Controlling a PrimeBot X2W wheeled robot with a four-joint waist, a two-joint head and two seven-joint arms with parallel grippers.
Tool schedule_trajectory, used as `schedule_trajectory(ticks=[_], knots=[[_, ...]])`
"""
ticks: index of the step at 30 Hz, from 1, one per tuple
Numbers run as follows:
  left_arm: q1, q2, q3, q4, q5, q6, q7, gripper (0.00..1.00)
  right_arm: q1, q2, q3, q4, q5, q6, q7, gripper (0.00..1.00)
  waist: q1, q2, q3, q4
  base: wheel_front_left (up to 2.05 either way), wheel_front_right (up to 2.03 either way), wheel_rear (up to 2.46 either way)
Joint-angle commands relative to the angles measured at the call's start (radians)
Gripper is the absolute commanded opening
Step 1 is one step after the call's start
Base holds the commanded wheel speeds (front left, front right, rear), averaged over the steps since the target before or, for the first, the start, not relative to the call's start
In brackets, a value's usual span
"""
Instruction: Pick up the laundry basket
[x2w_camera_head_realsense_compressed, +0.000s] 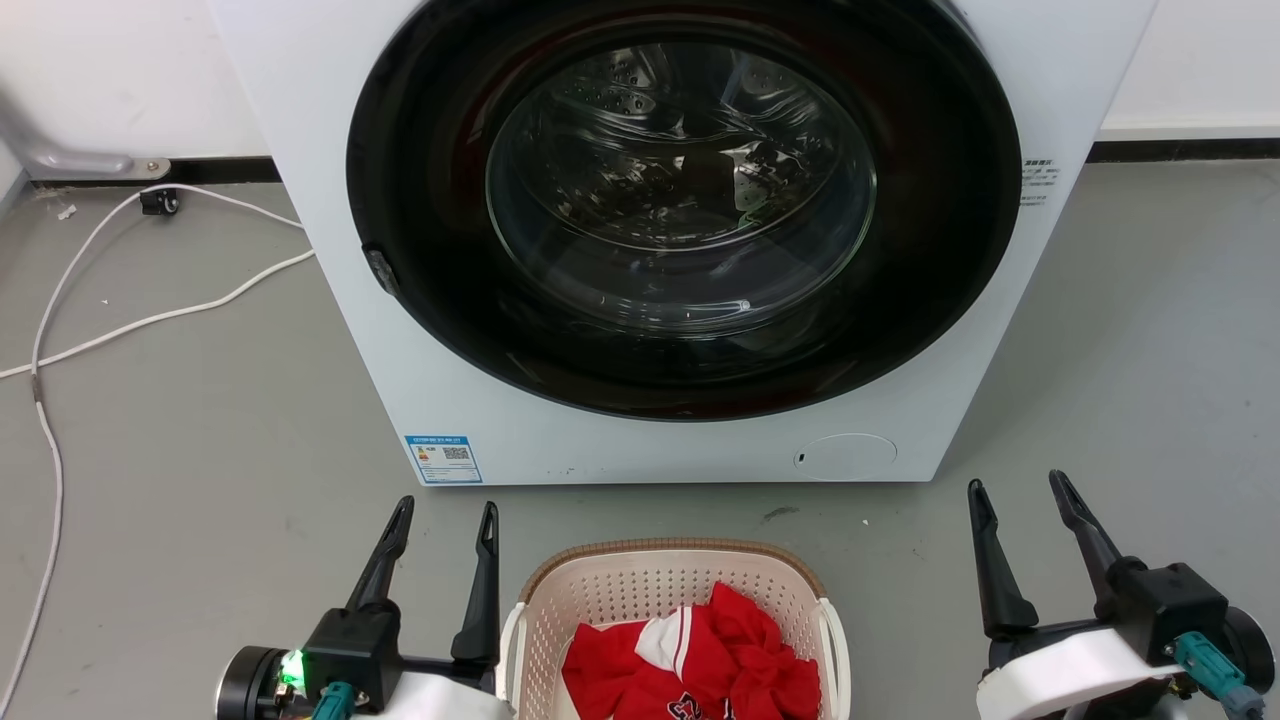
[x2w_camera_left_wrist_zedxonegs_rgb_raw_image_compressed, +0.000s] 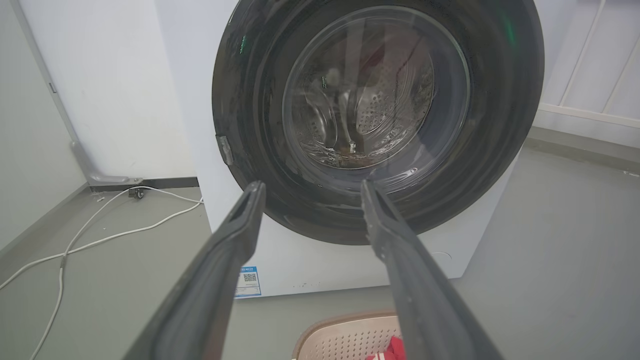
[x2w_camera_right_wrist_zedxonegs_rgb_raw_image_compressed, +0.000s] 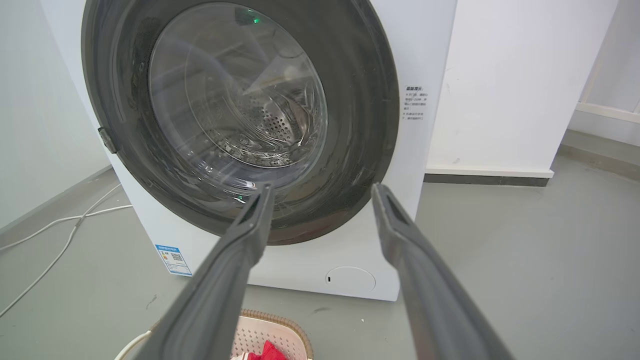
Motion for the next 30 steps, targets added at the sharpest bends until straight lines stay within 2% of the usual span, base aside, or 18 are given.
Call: schedule_trajectory(ticks=[1,6,13,19,27,30], knots=[[-0.001,0.009,-0.007,-0.007,0.024,0.008,-0.008,1.0,0.001,-0.001,0.003,-0.01,-0.026,0.0,-0.009,1.0,0.0,-0.0001,0.0,0.0,0.0,0.0,0.0],[0.012,-0.007,0.004,-0.001,0.022,0.024,-0.018,1.0,0.008,-0.001,0.002,-0.013,-0.047,0.0,-0.019,1.0,0.0,-0.0001,-0.001,0.0,0.0,0.0,0.0],[0.04,-0.059,0.073,0.001,-0.004,-0.044,-0.032,1.0,0.015,-0.001,-0.003,0.001,0.015,0.0,-0.031,1.0,0.0,-0.0001,0.0,0.0,0.0,0.0,0.0],[0.059,-0.088,0.111,0.034,0.049,-0.116,-0.043,1.0,0.016,-0.001,-0.005,0.009,-0.003,0.0,-0.043,1.0,0.0,-0.0001,-0.001,0.0,0.0,0.0,0.0],[0.059,-0.112,0.131,0.056,0.135,-0.15,-0.058,1.0,0.021,-0.001,-0.001,0.004,-0.054,0.0,-0.056,1.0,0.0,-0.0001,-0.001,-0.001,0.0,0.0,0.0],[0.061,-0.117,0.142,0.06,0.136,-0.159,-0.055,1.0,0.02,-0.001,-0.003,0.004,-0.048,0.0,-0.055,1.0,0.0,-0.0001,-0.001,-0.002,0.0,0.0,0.0]])
